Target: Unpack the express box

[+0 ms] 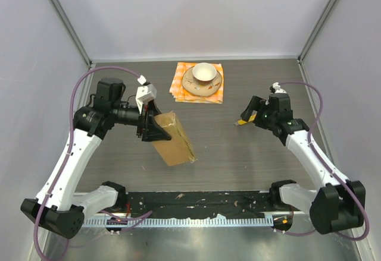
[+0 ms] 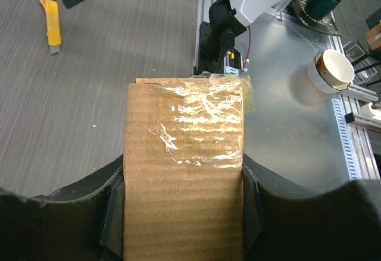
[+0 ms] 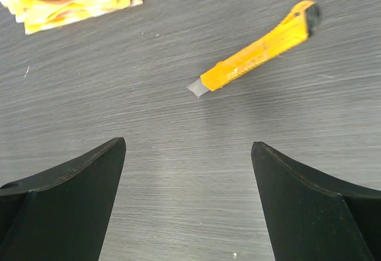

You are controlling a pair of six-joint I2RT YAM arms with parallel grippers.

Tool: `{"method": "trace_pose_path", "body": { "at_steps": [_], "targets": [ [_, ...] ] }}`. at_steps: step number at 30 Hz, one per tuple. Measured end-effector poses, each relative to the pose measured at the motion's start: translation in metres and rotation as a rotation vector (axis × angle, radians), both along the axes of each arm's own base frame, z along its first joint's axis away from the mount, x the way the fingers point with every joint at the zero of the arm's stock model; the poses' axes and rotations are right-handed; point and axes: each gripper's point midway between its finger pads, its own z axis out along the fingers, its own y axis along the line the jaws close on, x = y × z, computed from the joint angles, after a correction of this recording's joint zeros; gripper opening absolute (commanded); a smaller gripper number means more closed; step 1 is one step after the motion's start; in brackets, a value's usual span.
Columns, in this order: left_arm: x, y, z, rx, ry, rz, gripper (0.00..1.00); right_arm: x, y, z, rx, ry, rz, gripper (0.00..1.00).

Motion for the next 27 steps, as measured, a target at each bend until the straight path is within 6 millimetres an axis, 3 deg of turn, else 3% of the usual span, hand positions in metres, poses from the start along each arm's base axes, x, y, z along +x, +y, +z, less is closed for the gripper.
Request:
{"method": "trace_pose_path", "body": {
  "at_steps": [3,5,8,10,14,18,23,27],
  "targets": [
    [0.001,-0.001,0.002,-0.007,0.002,0.003,0.0,-0.007,-0.012,0.027,-0.054,-0.075,-0.015,0.93],
    [0.003,-0.003,0.004,-0.014,0.004,0.008,0.0,-0.012,-0.004,0.06,-0.015,-0.193,0.033,0.94],
    [0.007,-0.005,0.01,-0.033,0.014,0.015,0.0,-0.031,0.032,0.123,0.083,-0.433,0.197,0.96],
    [0.01,-0.007,0.013,-0.046,0.02,0.017,0.0,-0.058,0.066,0.163,0.151,-0.594,0.361,0.96],
    [0.016,-0.011,0.018,-0.071,0.037,0.02,0.0,-0.112,0.112,0.204,0.231,-0.771,0.628,0.97],
    [0.018,-0.014,0.019,-0.086,0.057,0.015,0.0,-0.136,0.145,0.201,0.251,-0.773,0.808,0.97],
    [0.016,-0.015,0.023,-0.103,0.071,0.0,0.0,-0.143,0.18,0.192,0.204,-0.728,0.952,0.96],
    [0.015,-0.016,0.023,-0.11,0.086,-0.01,0.0,-0.147,0.199,0.188,0.154,-0.724,1.024,0.87]
  ]
}}
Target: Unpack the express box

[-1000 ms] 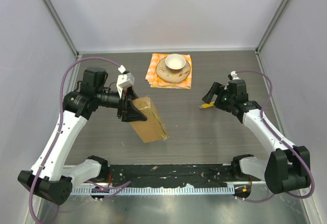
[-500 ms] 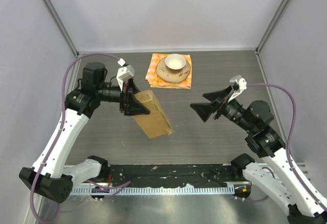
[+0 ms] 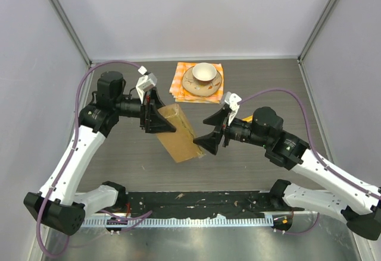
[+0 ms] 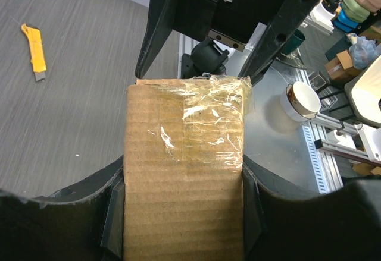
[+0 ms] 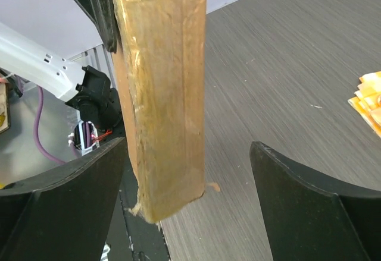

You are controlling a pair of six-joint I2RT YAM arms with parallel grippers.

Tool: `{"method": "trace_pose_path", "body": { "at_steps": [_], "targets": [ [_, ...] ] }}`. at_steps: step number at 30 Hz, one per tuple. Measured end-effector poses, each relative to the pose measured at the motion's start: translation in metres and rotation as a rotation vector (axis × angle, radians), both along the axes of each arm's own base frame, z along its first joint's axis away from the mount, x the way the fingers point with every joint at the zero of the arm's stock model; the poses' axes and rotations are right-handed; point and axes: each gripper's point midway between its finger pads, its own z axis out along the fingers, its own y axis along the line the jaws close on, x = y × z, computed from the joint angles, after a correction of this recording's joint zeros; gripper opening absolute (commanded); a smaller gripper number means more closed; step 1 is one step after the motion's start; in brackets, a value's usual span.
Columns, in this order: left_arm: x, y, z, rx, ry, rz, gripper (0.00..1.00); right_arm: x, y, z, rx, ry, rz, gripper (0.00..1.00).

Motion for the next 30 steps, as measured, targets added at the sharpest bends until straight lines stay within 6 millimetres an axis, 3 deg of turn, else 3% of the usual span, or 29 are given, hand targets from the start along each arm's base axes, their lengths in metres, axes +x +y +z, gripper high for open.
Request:
{"method": "trace_pose_path", "body": {
  "at_steps": [10,30],
  "targets": [
    [-0.005,0.0,0.001,-0.013,0.001,-0.024,0.0,0.002,0.014,0.002,-0.049,-0.06,-0.006,0.72],
    [-0.013,-0.004,0.002,-0.024,-0.01,-0.054,0.0,-0.003,0.008,0.011,-0.068,-0.08,0.001,0.68]
  ]
}}
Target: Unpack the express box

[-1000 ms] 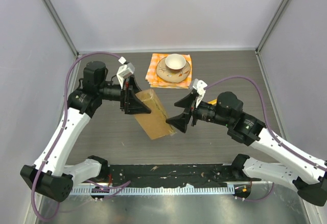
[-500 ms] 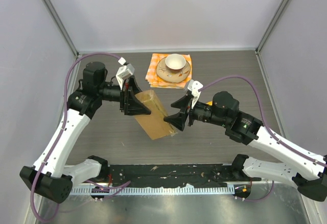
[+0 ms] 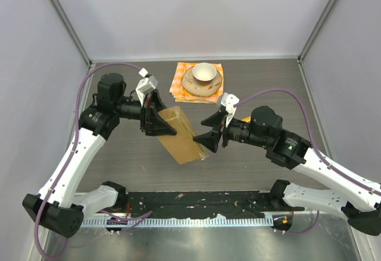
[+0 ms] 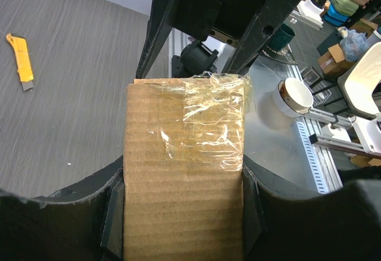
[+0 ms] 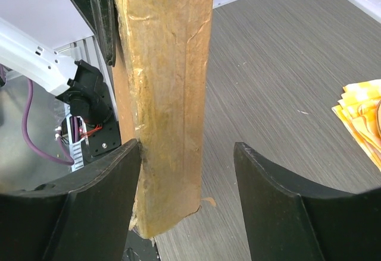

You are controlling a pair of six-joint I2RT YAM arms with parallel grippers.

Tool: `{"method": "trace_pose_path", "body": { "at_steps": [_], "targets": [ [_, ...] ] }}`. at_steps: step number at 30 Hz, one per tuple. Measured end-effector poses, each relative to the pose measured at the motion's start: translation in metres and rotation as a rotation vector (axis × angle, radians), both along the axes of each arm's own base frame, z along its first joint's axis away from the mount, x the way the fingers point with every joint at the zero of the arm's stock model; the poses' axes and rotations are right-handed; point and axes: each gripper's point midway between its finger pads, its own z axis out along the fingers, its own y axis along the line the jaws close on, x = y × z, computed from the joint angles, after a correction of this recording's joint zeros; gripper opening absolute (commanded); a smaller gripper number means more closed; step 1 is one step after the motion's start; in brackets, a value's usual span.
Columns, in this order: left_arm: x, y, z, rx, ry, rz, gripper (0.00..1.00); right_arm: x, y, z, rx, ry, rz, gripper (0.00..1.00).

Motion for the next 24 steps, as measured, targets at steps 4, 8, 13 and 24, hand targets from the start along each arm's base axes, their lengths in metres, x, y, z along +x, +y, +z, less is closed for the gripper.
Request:
{"method": "trace_pose_path", "body": {
  "at_steps": [4,8,13,24],
  "targets": [
    [-0.0008,0.0001,-0.0002,-0.001,0.001,-0.002,0.0,0.0007,-0.0015,0.0038,0.005,-0.009,-0.007,0.69],
    [-0.0028,0.0007,-0.0004,-0.004,0.0,-0.005,0.0,0.0004,-0.0024,0.0051,0.007,-0.013,-0.008,0.69],
    [-0.0035,0.0007,0.0007,-0.007,-0.002,-0.007,0.0,0.0002,-0.0034,0.0067,0.003,-0.014,-0.01,0.66],
    [0.002,-0.0004,0.0002,-0.007,-0.013,0.018,0.0,0.0079,-0.0067,0.0069,-0.004,-0.03,-0.061,0.5]
  ]
}}
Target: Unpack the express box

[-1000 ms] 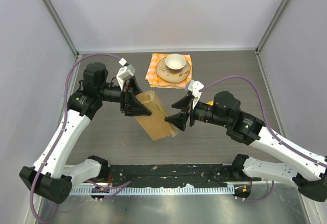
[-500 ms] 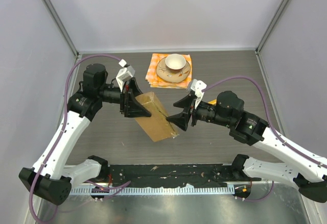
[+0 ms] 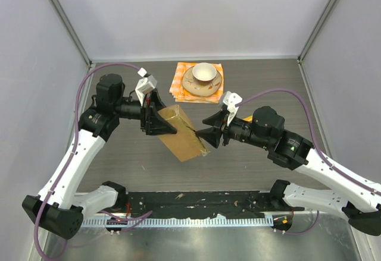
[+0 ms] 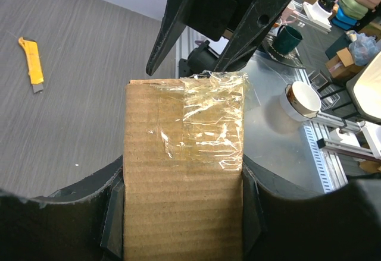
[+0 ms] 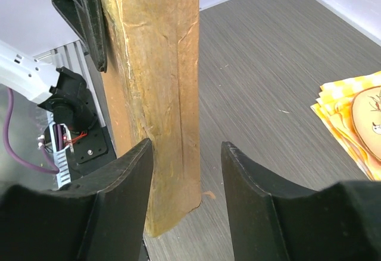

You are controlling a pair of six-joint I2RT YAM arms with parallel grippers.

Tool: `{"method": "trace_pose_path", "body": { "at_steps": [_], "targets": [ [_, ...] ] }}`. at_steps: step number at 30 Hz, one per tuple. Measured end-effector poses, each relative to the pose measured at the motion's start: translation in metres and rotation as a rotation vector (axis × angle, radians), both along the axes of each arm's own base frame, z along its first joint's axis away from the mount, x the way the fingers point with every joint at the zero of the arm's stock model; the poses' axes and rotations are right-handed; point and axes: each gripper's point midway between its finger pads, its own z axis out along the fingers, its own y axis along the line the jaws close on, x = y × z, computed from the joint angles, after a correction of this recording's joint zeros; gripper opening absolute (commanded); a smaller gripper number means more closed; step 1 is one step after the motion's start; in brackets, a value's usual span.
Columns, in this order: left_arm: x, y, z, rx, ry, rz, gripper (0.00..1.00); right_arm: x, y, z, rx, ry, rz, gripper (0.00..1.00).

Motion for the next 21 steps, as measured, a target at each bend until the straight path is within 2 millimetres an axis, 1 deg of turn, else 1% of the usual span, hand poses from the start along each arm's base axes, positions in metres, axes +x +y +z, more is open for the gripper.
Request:
{"method": "trace_pose_path", "body": {
  "at_steps": [2,8,12,16,19,21],
  "targets": [
    [0.002,0.0,0.0,-0.001,-0.006,0.006,0.0,0.002,-0.001,0.001,0.001,-0.003,-0.014,0.49],
    [0.005,-0.001,0.004,-0.01,-0.017,0.017,0.0,0.007,0.0,0.006,0.019,-0.022,-0.038,0.49],
    [0.006,-0.002,0.005,-0.016,-0.01,0.022,0.0,0.006,0.012,0.002,-0.001,-0.046,-0.05,0.5],
    [0.004,-0.001,0.004,-0.016,0.02,0.02,0.0,0.005,0.026,-0.004,-0.046,-0.114,-0.081,0.5],
    [0.003,-0.001,0.002,-0.013,0.041,0.023,0.0,0.007,0.033,-0.001,-0.075,-0.203,-0.149,0.5],
    [0.002,-0.001,0.002,-0.013,0.048,0.02,0.0,0.007,0.033,0.003,-0.084,-0.26,-0.192,0.49]
  ]
}}
